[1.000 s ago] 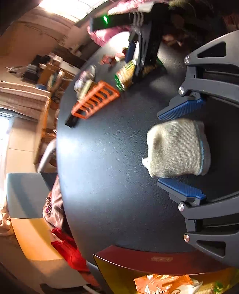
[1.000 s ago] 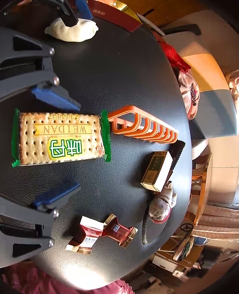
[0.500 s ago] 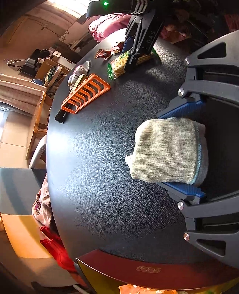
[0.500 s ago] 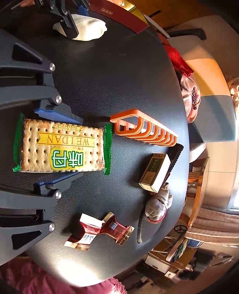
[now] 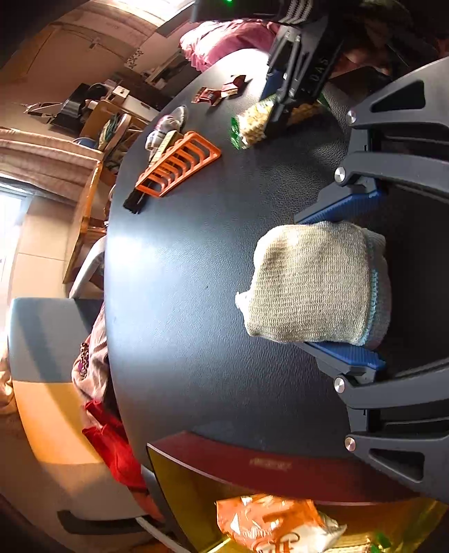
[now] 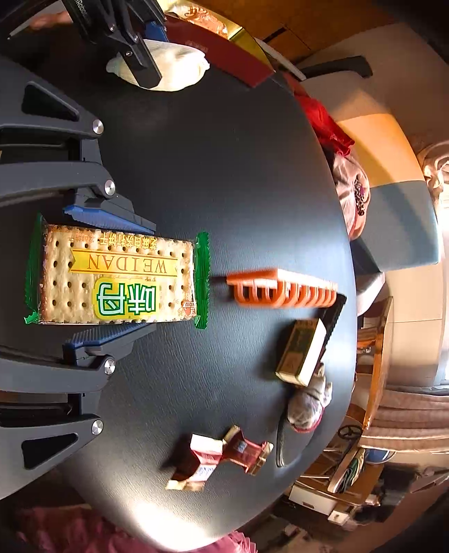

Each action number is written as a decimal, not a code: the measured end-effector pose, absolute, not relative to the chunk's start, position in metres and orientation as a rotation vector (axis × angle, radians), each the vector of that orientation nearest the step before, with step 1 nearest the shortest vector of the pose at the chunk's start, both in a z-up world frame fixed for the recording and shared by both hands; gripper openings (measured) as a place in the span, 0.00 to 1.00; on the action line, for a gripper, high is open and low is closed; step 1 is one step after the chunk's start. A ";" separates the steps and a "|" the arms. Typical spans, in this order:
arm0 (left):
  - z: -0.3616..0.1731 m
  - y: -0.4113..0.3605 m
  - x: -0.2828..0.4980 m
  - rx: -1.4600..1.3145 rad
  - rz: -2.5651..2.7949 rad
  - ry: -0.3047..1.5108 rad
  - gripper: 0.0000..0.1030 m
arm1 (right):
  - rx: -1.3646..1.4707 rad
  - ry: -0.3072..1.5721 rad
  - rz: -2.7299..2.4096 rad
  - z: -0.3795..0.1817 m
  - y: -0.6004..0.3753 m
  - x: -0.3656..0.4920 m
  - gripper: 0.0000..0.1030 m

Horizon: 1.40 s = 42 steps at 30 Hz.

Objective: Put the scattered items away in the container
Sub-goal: 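Carry sock and cracker pack over the gold box and release both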

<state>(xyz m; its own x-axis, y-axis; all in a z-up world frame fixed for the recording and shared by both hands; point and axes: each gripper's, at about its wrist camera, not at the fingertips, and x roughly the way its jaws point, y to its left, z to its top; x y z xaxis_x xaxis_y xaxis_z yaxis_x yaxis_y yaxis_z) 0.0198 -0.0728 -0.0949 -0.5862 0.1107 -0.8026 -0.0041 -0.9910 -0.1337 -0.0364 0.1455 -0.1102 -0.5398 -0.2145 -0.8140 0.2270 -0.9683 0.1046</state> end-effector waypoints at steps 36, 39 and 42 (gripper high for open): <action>-0.060 -0.315 0.091 -1.445 3.266 -0.642 0.62 | 1.080 0.103 -1.873 -0.038 -0.195 -0.022 0.50; -0.061 -0.323 0.099 -1.432 3.282 -0.693 0.63 | 1.079 0.087 -1.860 -0.040 -0.197 -0.019 0.54; -0.059 -0.328 0.106 -1.408 3.296 -0.752 0.64 | 1.076 0.079 -1.872 -0.040 -0.191 -0.015 0.55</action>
